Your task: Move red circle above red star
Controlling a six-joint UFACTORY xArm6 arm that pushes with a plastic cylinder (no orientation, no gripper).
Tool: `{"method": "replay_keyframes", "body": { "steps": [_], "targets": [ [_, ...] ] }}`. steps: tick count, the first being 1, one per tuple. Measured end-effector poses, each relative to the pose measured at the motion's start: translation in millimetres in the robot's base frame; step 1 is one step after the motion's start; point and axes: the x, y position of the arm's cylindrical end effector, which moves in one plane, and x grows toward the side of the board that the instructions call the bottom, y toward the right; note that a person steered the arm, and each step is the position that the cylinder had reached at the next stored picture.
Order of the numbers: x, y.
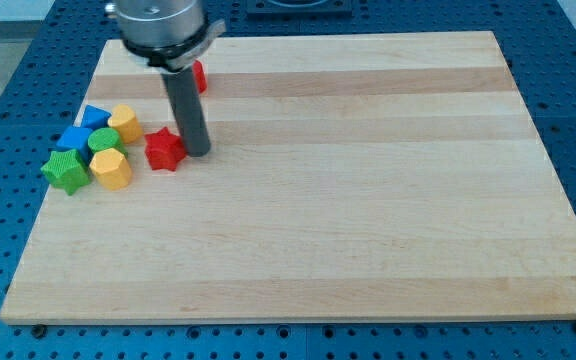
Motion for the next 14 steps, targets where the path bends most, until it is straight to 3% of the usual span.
{"method": "replay_keyframes", "body": {
  "steps": [3,4,5,6,7,9,12,14],
  "targets": [
    [6,-15],
    [-3,29],
    [-46,92],
    [-113,104],
    [-153,53],
    [-163,-33],
    [-99,-23],
    [-123,-24]
  ]
}}
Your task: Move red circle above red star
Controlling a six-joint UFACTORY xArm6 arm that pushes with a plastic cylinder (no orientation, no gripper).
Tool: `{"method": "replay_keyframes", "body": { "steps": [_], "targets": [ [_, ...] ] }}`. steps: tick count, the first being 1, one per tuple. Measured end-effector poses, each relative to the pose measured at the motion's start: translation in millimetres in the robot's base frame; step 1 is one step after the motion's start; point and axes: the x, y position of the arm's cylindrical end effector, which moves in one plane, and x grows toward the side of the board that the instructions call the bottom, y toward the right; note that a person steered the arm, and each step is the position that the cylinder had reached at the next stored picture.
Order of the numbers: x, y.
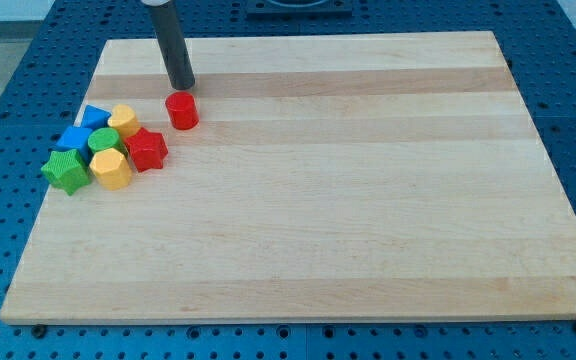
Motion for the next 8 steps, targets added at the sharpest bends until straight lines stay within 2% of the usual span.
{"method": "replay_keyframes", "body": {
  "steps": [4,6,7,8],
  "targets": [
    [55,2],
    [36,89],
    [63,100],
    [70,86]
  ]
}}
